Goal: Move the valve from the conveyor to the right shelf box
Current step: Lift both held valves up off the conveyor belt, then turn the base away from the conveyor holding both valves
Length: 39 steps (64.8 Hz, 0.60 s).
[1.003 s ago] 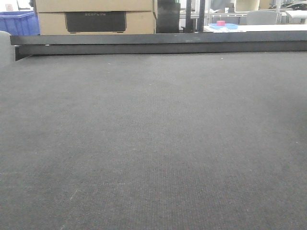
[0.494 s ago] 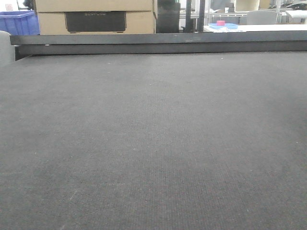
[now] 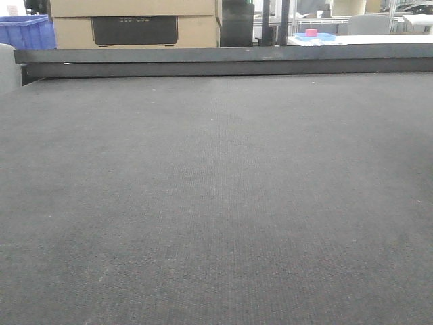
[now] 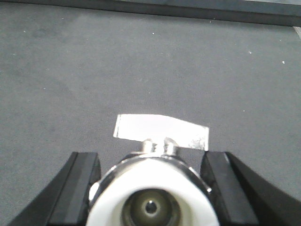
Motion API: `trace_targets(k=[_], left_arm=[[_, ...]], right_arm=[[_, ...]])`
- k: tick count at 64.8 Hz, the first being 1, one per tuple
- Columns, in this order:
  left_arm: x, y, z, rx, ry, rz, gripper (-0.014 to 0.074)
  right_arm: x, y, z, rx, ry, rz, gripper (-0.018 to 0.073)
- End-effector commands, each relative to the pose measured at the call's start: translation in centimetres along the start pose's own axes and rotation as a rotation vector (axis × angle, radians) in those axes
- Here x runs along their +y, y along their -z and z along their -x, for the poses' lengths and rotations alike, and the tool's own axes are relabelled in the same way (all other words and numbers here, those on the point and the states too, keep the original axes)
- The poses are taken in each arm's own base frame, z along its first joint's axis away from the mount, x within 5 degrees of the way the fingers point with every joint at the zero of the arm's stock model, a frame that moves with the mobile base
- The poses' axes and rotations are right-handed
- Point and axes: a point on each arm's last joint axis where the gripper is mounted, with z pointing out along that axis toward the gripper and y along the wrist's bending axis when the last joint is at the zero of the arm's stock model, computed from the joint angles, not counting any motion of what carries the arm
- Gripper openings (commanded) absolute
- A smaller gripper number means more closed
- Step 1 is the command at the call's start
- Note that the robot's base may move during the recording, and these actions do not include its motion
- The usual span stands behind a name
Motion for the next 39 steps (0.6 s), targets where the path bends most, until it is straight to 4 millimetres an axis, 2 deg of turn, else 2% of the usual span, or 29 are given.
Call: trace_targets(k=[1, 39], left_arm=[[-0.07, 0.51, 0.55, -0.067, 0.004, -0.005, -0.0111], [-0.07, 0.51, 0.55, -0.067, 0.004, -0.005, -0.0111]], right_arm=[[-0.07, 0.52, 0.86, -0.093, 0.005, -0.011, -0.0153], [-0.07, 0.52, 0.86, -0.093, 0.005, -0.011, -0.0153]])
